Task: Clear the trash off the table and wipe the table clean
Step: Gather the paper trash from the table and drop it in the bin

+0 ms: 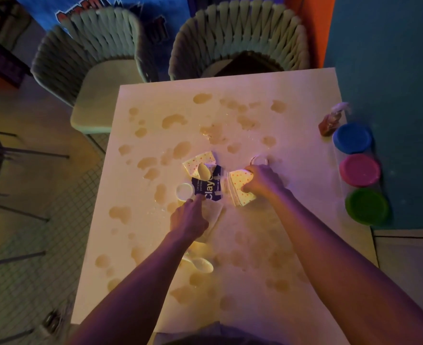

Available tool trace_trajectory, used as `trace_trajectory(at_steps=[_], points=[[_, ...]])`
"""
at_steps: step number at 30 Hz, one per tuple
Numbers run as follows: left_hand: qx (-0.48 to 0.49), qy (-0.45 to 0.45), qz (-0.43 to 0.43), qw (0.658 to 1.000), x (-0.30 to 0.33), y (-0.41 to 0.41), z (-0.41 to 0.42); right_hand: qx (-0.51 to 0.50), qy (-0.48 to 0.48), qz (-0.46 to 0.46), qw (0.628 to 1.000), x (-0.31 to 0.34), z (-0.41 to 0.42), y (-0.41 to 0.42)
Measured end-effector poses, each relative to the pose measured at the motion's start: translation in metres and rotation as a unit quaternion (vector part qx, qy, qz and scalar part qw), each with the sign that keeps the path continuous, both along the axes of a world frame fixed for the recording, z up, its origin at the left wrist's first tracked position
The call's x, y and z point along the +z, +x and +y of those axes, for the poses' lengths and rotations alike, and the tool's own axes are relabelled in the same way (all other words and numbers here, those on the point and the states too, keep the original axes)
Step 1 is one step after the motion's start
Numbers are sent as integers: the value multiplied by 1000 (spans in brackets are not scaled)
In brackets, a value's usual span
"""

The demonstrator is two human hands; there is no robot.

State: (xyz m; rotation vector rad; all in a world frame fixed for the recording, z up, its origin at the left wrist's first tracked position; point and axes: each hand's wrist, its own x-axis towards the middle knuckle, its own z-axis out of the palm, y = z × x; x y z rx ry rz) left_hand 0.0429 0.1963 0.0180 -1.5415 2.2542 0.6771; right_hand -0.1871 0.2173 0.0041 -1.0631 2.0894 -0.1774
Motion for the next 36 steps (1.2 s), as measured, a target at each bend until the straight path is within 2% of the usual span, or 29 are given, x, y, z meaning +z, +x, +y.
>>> trace_trajectory(at_steps=[5,10,18,21,28,30,33,36], points=[[32,33,30,998,4,2,3,1,30,34,999,-2,0,6],[77,69,86,991,8,10,4,-24,53,5,998,-2,7,12],[173,96,179,964,6,37,-1,-83,9,-13,996,-1,18,24],[219,106,201,949,11,51,-3,-82,5,32,996,2,28,35],[251,106,239,932,20,79,2,-86,39,130,987,6,52,53],[251,107,253,928,23,88,4,-100,26,119,987,7,55,60],[238,110,271,926,27,103,6,-156,-25,57,986,11,60,75],[213,116,292,925,30,115,5,-210,-62,49,975,19,68,95]])
